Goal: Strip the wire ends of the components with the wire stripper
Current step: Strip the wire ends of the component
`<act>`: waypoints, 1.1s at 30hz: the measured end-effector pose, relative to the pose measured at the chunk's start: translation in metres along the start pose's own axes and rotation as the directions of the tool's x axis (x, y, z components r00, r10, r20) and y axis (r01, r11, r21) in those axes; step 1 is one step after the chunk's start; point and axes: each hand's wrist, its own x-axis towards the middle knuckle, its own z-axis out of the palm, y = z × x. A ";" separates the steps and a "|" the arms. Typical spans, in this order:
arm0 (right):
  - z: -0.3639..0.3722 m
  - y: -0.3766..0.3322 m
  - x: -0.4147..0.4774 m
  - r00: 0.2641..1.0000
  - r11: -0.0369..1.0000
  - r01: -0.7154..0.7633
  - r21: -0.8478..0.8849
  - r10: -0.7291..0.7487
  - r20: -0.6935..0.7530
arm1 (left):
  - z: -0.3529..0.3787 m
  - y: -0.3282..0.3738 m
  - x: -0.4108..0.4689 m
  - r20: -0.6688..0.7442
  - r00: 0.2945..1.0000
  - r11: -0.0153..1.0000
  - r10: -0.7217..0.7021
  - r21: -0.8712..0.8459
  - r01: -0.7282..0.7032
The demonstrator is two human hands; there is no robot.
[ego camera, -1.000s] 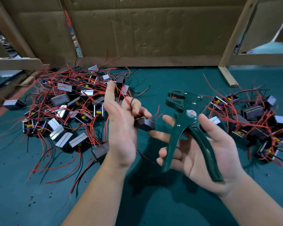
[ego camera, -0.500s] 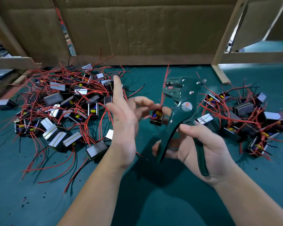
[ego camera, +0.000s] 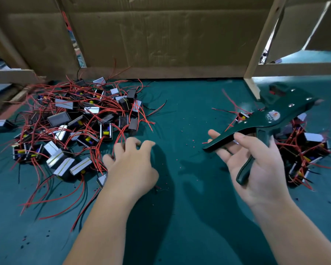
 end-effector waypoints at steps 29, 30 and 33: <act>0.007 0.005 -0.015 0.826 0.920 -0.391 0.008 0.347 0.444 | -0.016 0.019 0.000 -0.288 0.957 0.333 0.007 -0.902 -0.274; 0.009 0.007 -0.016 0.812 0.914 -0.405 -0.008 0.363 0.457 | -0.017 0.018 -0.001 -0.297 0.955 0.350 0.022 -0.892 -0.286; 0.013 0.011 -0.020 0.799 0.902 -0.430 -0.023 0.392 0.456 | -0.017 0.017 -0.003 -0.360 0.928 0.458 0.090 -0.813 -0.360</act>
